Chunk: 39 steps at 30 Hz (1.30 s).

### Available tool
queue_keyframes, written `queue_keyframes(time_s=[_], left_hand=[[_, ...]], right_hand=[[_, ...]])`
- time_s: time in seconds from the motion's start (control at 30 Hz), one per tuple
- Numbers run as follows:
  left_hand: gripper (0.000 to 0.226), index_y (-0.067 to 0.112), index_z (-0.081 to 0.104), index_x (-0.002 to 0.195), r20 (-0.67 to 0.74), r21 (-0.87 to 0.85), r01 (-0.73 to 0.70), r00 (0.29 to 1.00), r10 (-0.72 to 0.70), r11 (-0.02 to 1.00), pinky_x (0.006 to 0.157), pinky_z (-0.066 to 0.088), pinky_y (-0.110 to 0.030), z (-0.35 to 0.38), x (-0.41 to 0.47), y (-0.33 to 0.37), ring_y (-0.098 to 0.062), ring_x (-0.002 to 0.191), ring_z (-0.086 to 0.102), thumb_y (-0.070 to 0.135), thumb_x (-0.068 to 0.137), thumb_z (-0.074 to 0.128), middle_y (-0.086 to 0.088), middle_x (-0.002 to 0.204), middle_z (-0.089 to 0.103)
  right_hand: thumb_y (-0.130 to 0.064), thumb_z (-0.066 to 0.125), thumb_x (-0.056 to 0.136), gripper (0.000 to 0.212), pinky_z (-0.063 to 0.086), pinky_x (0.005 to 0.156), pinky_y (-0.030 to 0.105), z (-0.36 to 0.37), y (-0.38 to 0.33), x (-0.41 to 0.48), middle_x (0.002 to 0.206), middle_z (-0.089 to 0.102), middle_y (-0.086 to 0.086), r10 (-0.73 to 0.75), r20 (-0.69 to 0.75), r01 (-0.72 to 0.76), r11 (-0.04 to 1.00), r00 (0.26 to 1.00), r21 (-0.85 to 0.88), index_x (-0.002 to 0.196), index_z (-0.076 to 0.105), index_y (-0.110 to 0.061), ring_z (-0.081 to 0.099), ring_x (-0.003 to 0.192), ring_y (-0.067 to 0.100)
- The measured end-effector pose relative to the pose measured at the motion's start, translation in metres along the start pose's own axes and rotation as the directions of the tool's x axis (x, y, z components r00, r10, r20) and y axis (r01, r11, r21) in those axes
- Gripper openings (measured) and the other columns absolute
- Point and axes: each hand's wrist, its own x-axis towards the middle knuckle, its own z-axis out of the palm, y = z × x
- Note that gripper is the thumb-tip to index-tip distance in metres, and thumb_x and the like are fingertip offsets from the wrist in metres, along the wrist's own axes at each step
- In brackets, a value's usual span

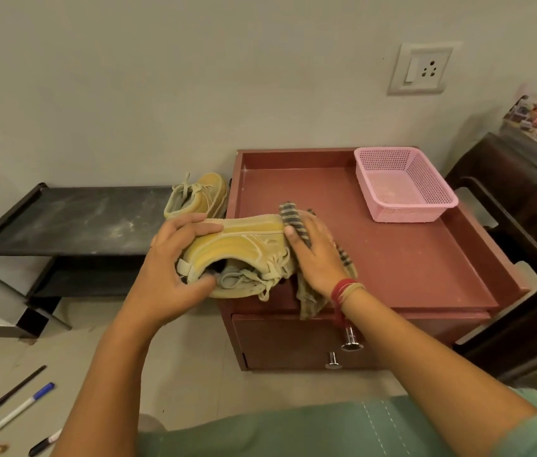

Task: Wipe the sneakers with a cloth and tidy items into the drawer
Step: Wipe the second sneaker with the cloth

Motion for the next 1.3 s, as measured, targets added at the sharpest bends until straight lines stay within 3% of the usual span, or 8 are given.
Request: queue_keyframes(time_s=[0.17, 0.3, 0.43, 0.63, 0.77, 0.97, 1.13, 1.3], left_hand=[[0.059, 0.033, 0.059, 0.119, 0.006, -0.006, -0.003, 1.000, 0.003, 1.000, 0.108, 0.035, -0.041, -0.001, -0.001, -0.004, -0.006, 0.130, 0.039, 0.037, 0.060, 0.058, 0.010, 0.131, 0.043], [0.061, 0.031, 0.058, 0.120, 0.013, 0.013, 0.004, 1.000, -0.004, 1.000, 0.107, 0.035, -0.050, -0.001, 0.001, -0.003, -0.012, 0.131, 0.039, 0.038, 0.059, 0.058, 0.010, 0.131, 0.042], [0.060, 0.028, 0.062, 0.117, -0.008, 0.002, 0.005, 1.000, -0.005, 1.000, 0.107, 0.036, -0.048, -0.001, 0.000, -0.004, -0.007, 0.129, 0.042, 0.035, 0.059, 0.054, 0.013, 0.126, 0.047], [0.055, 0.032, 0.062, 0.115, -0.045, -0.046, 0.021, 0.999, -0.023, 0.999, 0.106, 0.038, -0.045, 0.001, 0.004, -0.009, -0.009, 0.126, 0.044, 0.033, 0.061, 0.053, 0.013, 0.125, 0.051], [0.050, 0.030, 0.063, 0.115, -0.056, -0.039, 0.015, 0.998, -0.017, 0.999, 0.104, 0.039, -0.042, 0.003, 0.007, -0.011, -0.010, 0.124, 0.046, 0.036, 0.066, 0.056, 0.008, 0.123, 0.053], [0.049, 0.033, 0.065, 0.111, -0.022, -0.129, 0.049, 0.998, -0.053, 0.990, 0.099, 0.038, -0.026, 0.006, 0.017, -0.017, -0.003, 0.121, 0.047, 0.034, 0.063, 0.055, 0.009, 0.121, 0.057], [0.039, 0.033, 0.066, 0.112, -0.044, -0.185, 0.117, 0.991, -0.127, 0.976, 0.099, 0.044, -0.034, 0.007, 0.029, -0.024, -0.007, 0.118, 0.052, 0.050, 0.078, 0.054, 0.012, 0.117, 0.062], [0.070, 0.027, 0.049, 0.132, -0.117, -0.152, 0.195, 0.970, -0.213, 0.969, 0.096, 0.040, -0.018, 0.016, 0.035, -0.023, -0.004, 0.120, 0.046, 0.071, 0.079, 0.042, 0.008, 0.135, 0.047]], right_hand=[[-0.062, 0.034, 0.089, 0.058, 0.042, 0.102, 0.044, -0.014, 0.012, 0.000, 0.119, 0.059, 0.007, 0.172, -0.162, -0.141, 0.972, 0.972, 0.187, 0.115, 0.058, -0.016, 0.053, 0.113, 0.020], [-0.054, 0.029, 0.094, 0.054, 0.014, 0.116, 0.034, -0.003, -0.032, -0.002, 0.149, 0.035, -0.007, -0.193, 0.061, 0.196, 0.980, 0.979, -0.041, 0.141, 0.037, -0.028, 0.025, 0.139, 0.009], [-0.054, 0.026, 0.093, 0.057, -0.009, 0.117, 0.034, 0.012, -0.028, -0.006, 0.153, 0.025, -0.014, -0.172, 0.114, 0.186, 0.975, 0.978, -0.119, 0.143, 0.033, -0.029, 0.004, 0.142, 0.002], [-0.036, 0.040, 0.100, 0.036, 0.034, 0.100, 0.027, -0.017, 0.011, -0.004, 0.121, 0.052, -0.003, 0.151, 0.067, -0.160, 0.974, 0.986, 0.160, 0.131, 0.047, -0.021, 0.046, 0.123, 0.016], [-0.032, 0.040, 0.100, 0.026, 0.042, 0.091, 0.028, -0.032, 0.004, 0.000, 0.111, 0.062, 0.000, 0.091, -0.063, -0.079, 0.981, 0.994, 0.177, 0.115, 0.057, -0.019, 0.057, 0.108, 0.017], [-0.046, 0.036, 0.097, 0.045, 0.031, 0.108, 0.030, -0.011, 0.000, 0.000, 0.137, 0.050, -0.001, -0.050, 0.073, 0.046, 0.998, 0.996, 0.046, 0.134, 0.048, -0.021, 0.042, 0.128, 0.012], [-0.037, 0.037, 0.100, 0.042, 0.042, 0.074, 0.029, -0.042, 0.016, -0.001, 0.091, 0.066, 0.007, 0.237, 0.144, -0.243, 0.970, 0.961, 0.028, 0.097, 0.064, -0.006, 0.059, 0.087, 0.021], [-0.036, 0.039, 0.099, 0.034, 0.039, 0.081, 0.026, -0.056, 0.004, -0.006, 0.101, 0.063, 0.000, 0.207, -0.005, -0.203, 0.966, 0.978, 0.157, 0.113, 0.059, -0.011, 0.056, 0.092, 0.012]])
